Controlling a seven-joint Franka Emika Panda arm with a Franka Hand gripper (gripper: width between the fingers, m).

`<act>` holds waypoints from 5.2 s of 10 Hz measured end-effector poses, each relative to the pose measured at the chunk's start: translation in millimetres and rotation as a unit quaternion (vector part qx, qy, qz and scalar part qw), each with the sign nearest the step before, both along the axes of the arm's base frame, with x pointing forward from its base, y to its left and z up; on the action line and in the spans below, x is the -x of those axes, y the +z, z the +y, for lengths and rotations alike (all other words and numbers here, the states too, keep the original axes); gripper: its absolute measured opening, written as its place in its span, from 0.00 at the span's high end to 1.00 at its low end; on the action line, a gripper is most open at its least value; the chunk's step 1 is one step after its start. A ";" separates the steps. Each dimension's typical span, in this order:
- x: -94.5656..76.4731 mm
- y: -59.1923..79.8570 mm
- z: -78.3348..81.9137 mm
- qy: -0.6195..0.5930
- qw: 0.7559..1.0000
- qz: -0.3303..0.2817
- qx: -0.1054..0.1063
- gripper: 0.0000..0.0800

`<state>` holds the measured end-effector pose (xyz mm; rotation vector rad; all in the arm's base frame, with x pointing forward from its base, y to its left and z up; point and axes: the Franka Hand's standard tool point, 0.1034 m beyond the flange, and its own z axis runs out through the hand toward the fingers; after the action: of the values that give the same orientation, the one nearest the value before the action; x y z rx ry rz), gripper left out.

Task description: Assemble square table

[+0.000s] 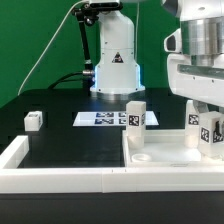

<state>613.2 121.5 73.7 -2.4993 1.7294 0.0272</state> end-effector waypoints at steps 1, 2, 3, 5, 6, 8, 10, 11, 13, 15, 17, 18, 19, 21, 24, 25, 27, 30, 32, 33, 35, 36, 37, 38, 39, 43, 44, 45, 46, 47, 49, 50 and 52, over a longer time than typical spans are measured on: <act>0.0 0.1 0.1 0.021 1.000 -0.002 0.001 0.63; -0.2 0.3 0.0 0.040 0.999 -0.004 0.002 0.36; -0.2 0.3 -0.3 0.099 0.995 -0.009 0.006 0.36; -0.3 0.9 0.5 0.206 0.978 -0.020 0.010 0.23; -0.4 0.9 -0.1 0.268 0.963 -0.026 0.013 0.20; -0.8 1.1 -1.0 0.366 0.930 -0.034 0.019 0.19; 0.1 1.0 -2.2 0.448 0.893 -0.036 0.022 0.19; 0.5 0.9 -2.7 0.493 0.869 -0.039 0.024 0.19; 0.1 2.3 -2.0 0.550 0.833 -0.043 0.029 0.19; -1.6 4.6 -2.8 0.584 0.810 -0.049 0.033 0.19; -1.4 3.7 -3.9 0.598 0.800 -0.050 0.033 0.31; -1.4 3.6 -4.1 0.598 0.800 -0.050 0.033 0.57; -1.4 3.6 -4.1 0.597 0.800 -0.050 0.033 0.64; -1.5 3.6 -4.2 0.590 0.805 -0.049 0.033 0.64; -3.1 3.2 -5.6 0.456 0.888 -0.046 0.027 0.64; -3.2 3.1 -5.0 0.401 0.915 -0.041 0.026 0.64; -3.9 2.9 -4.0 0.304 0.952 -0.028 0.031 0.64; -3.2 1.4 -1.3 0.090 0.996 -0.015 0.018 0.64; -2.2 1.1 3.0 0.007 1.000 -0.007 0.015 0.64; -2.3 1.1 3.4 -0.012 1.000 -0.006 0.013 0.64; -2.3 1.0 3.5 -0.013 1.000 -0.006 0.011 0.63; -2.3 1.0 3.6 0.028 0.999 -0.009 0.013 0.41; -2.1 0.9 4.8 0.044 0.999 -0.010 0.013 0.26; -3.1 0.8 4.4 0.100 0.995 -0.019 0.017 0.26; -3.8 0.5 4.0 0.156 0.987 -0.027 0.021 0.20; -4.6 2.4 2.7 0.370 0.928 -0.033 0.030 0.19; -5.8 4.2 2.9 0.403 0.914 -0.031 0.030 0.19; -6.5 4.9 2.1 0.452 0.891 -0.034 0.033 0.19; -6.5 4.7 -0.8 0.500 0.864 -0.034 0.036 0.19; -6.6 4.7 -1.4 0.518 0.854 -0.036 0.037 0.19; -7.1 5.5 -1.5 0.569 0.820 -0.040 0.041 0.19; -7.1 5.1 -2.8 0.592 0.803 -0.040 0.043 0.19; -7.1 4.8 -3.0 0.586 0.808 -0.039 0.043 0.47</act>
Offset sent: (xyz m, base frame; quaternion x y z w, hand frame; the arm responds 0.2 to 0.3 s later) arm -0.0020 0.0059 0.0029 -0.0056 -0.0096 -0.2998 0.9539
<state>620.3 118.4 78.5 -3.0930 -0.0742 -0.0601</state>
